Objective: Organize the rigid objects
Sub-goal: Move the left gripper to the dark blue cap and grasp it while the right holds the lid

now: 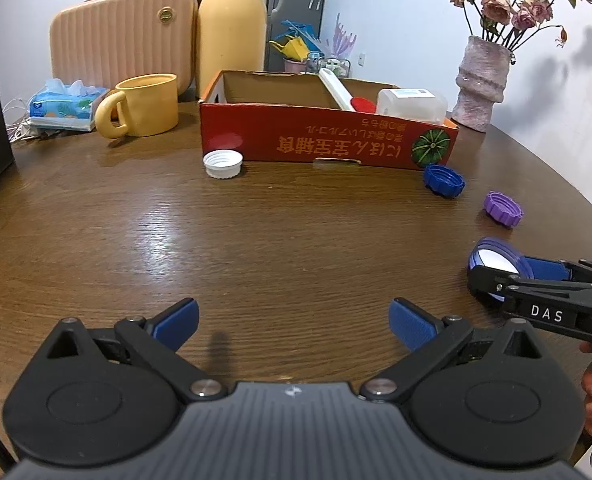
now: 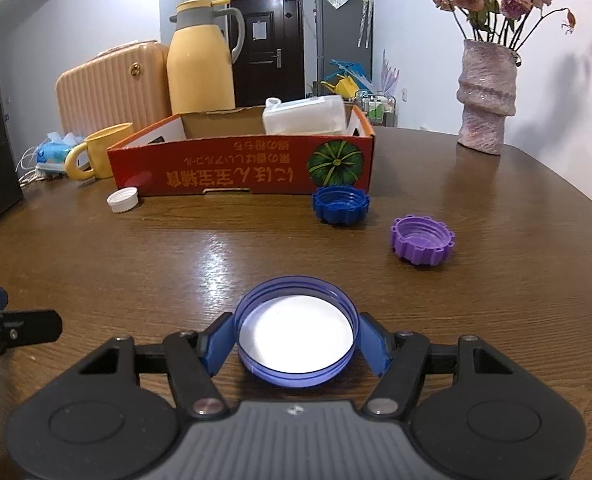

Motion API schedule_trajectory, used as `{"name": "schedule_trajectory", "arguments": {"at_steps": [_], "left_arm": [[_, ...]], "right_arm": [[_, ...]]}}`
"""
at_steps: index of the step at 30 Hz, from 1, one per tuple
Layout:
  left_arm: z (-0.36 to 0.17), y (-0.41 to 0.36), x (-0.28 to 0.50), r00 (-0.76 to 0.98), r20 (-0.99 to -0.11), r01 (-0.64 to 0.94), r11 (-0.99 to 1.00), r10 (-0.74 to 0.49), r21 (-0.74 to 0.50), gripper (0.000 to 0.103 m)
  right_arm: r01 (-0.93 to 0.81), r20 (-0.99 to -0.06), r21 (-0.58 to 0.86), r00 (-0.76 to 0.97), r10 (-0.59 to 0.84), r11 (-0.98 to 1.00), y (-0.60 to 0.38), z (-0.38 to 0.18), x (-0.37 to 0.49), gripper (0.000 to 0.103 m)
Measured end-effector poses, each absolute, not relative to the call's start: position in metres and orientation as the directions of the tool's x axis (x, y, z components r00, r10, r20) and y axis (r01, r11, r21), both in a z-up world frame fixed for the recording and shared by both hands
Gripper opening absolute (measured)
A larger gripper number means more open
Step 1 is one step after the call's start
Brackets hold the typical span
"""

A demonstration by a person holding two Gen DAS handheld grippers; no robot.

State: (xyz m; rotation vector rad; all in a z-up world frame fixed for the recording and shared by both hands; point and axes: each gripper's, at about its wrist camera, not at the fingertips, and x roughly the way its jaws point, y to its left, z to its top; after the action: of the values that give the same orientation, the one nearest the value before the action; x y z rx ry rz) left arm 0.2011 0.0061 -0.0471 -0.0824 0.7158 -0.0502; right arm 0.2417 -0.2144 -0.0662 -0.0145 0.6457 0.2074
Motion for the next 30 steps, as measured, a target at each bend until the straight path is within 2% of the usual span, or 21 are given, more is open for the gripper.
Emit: {"name": "schedule_trajectory", "arguments": {"at_steps": [30], "left_arm": [[-0.026,-0.085,0.255,0.782,-0.609,0.142,0.989,-0.135,-0.037,0.103]], "right_arm": [[-0.073,-0.531,0.067,0.842,0.098,0.995,-0.285,-0.053,0.251,0.065]]}}
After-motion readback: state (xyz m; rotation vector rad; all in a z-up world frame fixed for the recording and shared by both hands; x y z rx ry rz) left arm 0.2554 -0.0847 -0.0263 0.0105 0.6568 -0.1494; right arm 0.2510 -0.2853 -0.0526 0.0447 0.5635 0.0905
